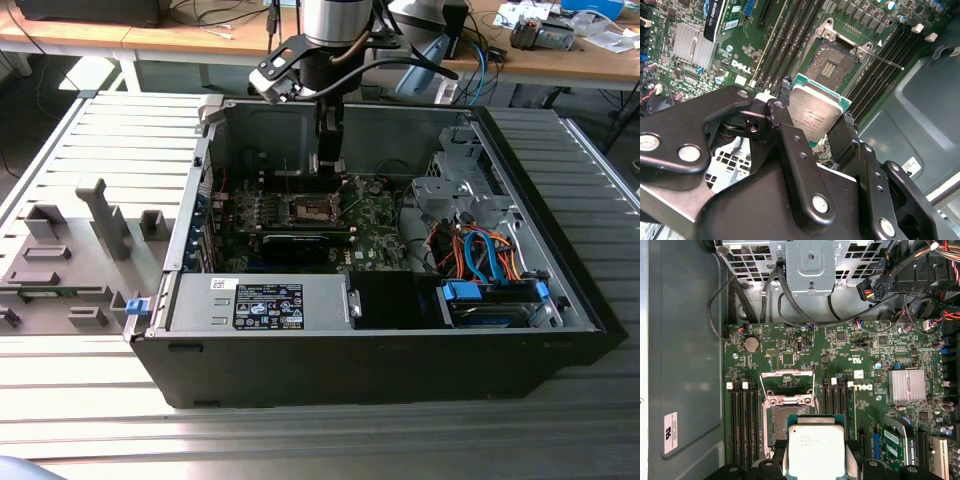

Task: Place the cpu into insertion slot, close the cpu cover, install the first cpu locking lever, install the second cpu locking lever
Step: 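Place the cpu into insertion slot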

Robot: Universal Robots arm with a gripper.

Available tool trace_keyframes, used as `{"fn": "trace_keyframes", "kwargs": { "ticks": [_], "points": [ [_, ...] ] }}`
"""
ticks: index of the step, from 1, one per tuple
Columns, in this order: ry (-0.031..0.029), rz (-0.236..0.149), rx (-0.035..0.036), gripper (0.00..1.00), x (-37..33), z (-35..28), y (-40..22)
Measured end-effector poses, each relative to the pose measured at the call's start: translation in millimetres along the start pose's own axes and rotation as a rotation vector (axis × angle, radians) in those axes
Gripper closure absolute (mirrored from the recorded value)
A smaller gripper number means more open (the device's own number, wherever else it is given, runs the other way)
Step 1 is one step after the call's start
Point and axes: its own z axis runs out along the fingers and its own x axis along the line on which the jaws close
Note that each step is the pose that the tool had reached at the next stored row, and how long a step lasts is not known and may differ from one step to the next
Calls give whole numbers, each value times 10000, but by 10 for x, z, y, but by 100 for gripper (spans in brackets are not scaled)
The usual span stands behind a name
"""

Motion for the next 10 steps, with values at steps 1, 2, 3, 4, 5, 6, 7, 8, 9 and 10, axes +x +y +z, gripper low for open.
{"fn": "trace_keyframes", "kwargs": {
  "ticks": [1, 2, 3, 4, 5, 6, 7, 8, 9, 10],
  "points": [
    [0, -1, 0, 46, 1, 0, -1],
    [0, 0, -1, 46, 2, 1, -3],
    [-1, -1, 1, 46, 2, 1, -10],
    [0, 0, 0, 46, 4, 3, -12],
    [2, 0, -1, 46, 5, 5, -14],
    [1, -2, -1, 46, 8, 8, -14],
    [1, 0, 0, 46, 11, 11, -15],
    [1, -1, -1, 46, 12, 13, -15],
    [1, -2, -1, 46, 13, 15, -15],
    [-1, -1, 1, 46, 13, 16, -15]
  ]
}}
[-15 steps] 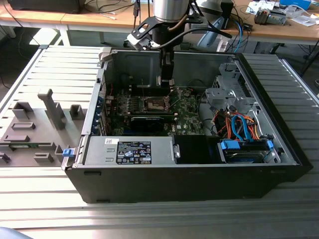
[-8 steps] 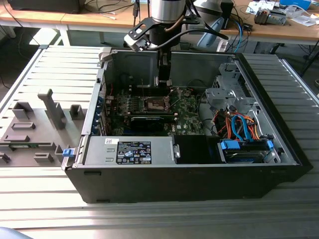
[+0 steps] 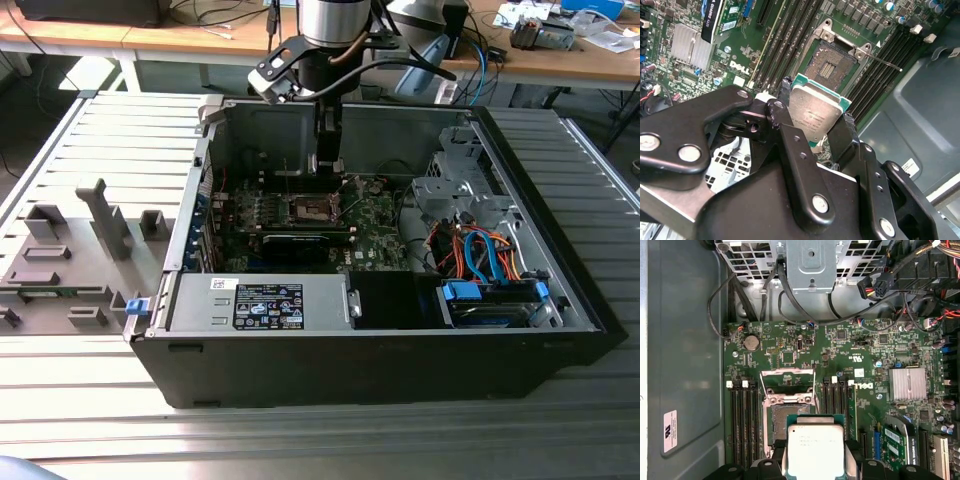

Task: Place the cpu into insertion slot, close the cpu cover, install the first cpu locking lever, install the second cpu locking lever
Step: 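Place the cpu into insertion slot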

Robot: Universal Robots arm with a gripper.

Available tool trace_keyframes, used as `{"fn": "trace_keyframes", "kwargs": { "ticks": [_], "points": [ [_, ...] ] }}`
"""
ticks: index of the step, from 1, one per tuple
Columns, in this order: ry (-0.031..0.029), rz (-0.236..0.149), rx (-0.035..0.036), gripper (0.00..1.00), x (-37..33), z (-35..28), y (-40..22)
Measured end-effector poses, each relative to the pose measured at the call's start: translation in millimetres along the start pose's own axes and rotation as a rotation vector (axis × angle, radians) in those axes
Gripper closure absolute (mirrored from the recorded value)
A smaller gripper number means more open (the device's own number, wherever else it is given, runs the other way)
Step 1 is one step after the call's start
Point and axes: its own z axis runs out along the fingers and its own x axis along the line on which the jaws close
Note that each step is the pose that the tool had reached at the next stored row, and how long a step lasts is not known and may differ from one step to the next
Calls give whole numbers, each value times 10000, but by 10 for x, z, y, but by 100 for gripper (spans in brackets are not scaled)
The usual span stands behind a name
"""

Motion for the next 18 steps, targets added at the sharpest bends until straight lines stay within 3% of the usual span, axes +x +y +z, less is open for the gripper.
{"fn": "trace_keyframes", "kwargs": {
  "ticks": [11, 13, 18],
  "points": [
    [1, 1, 0, 46, 1, 21, -1],
    [1, 0, -1, 46, 2, 69, -5],
    [1, 0, -1, 46, 3, 84, -5]
  ]
}}
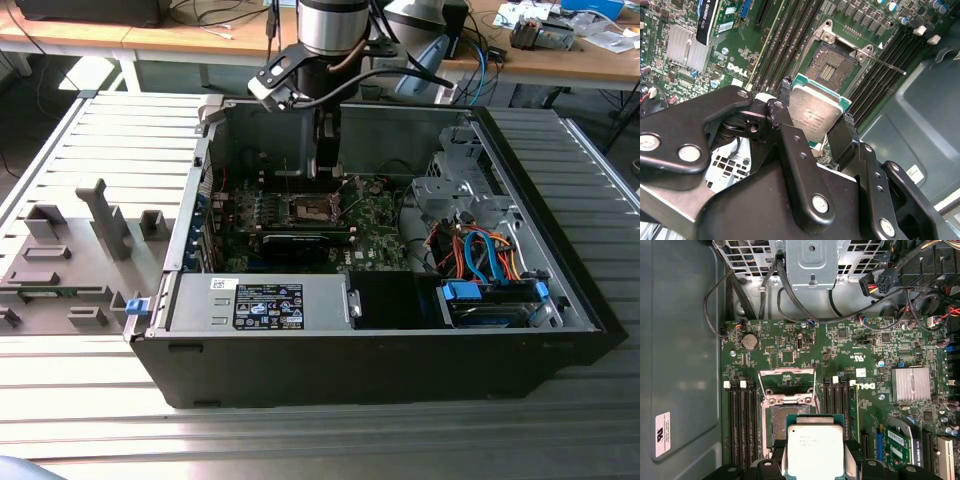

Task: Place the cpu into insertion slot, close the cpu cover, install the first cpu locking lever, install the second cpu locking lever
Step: 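Place the cpu into insertion slot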

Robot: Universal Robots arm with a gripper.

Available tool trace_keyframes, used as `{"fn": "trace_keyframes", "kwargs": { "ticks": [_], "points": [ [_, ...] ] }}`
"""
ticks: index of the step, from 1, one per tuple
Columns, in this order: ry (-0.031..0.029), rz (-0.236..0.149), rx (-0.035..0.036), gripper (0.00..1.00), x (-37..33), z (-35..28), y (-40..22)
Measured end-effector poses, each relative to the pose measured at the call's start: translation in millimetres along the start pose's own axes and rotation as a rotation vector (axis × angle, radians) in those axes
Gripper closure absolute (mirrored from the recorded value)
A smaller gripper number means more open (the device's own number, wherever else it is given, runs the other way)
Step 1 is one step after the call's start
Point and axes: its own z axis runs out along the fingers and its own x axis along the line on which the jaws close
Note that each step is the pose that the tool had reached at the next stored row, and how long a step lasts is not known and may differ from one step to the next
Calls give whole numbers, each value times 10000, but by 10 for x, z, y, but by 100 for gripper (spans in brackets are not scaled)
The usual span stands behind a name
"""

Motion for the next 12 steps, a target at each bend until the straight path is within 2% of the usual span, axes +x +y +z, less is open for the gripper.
{"fn": "trace_keyframes", "kwargs": {
  "ticks": [12],
  "points": [
    [1, -16, -1, 46, 2, 52, -29]
  ]
}}
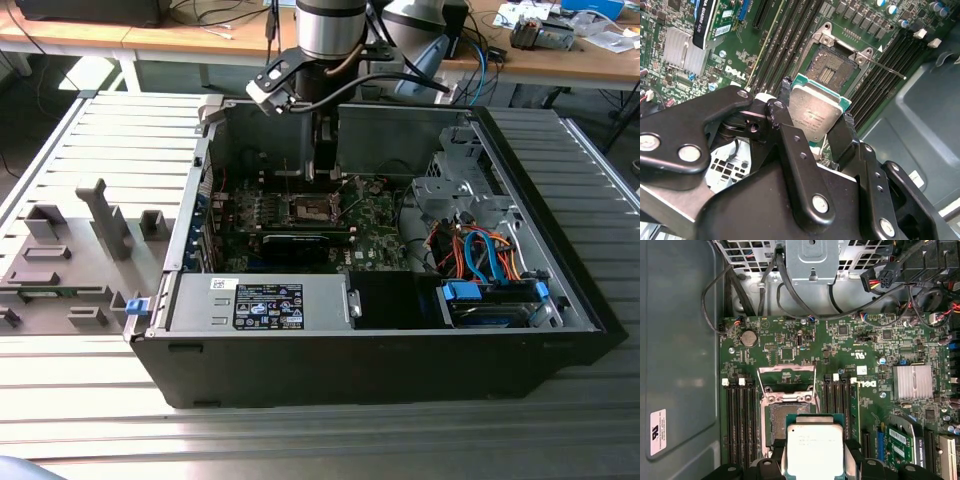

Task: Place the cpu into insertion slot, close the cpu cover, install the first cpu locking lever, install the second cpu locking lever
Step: 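Place the cpu into insertion slot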

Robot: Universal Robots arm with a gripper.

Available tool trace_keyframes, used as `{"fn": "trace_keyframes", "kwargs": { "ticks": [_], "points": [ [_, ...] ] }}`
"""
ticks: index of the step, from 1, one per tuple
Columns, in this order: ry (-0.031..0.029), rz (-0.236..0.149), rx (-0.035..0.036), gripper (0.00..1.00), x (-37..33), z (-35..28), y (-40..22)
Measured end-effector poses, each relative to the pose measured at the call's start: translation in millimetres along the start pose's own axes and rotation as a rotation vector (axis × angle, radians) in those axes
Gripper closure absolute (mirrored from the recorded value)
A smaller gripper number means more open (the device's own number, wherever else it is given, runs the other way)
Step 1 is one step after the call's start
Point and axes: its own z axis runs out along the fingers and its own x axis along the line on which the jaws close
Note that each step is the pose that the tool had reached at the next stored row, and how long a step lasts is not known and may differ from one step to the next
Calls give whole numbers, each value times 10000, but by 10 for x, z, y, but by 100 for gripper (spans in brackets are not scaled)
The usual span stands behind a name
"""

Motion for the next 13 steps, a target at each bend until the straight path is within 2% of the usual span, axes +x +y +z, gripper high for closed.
{"fn": "trace_keyframes", "kwargs": {
  "ticks": [4, 6, 13],
  "points": [
    [6, -299, -9, 46, 0, 12, 0],
    [16, -692, -22, 46, 1, 15, 0],
    [17, -697, -23, 46, 7, 22, -1]
  ]
}}
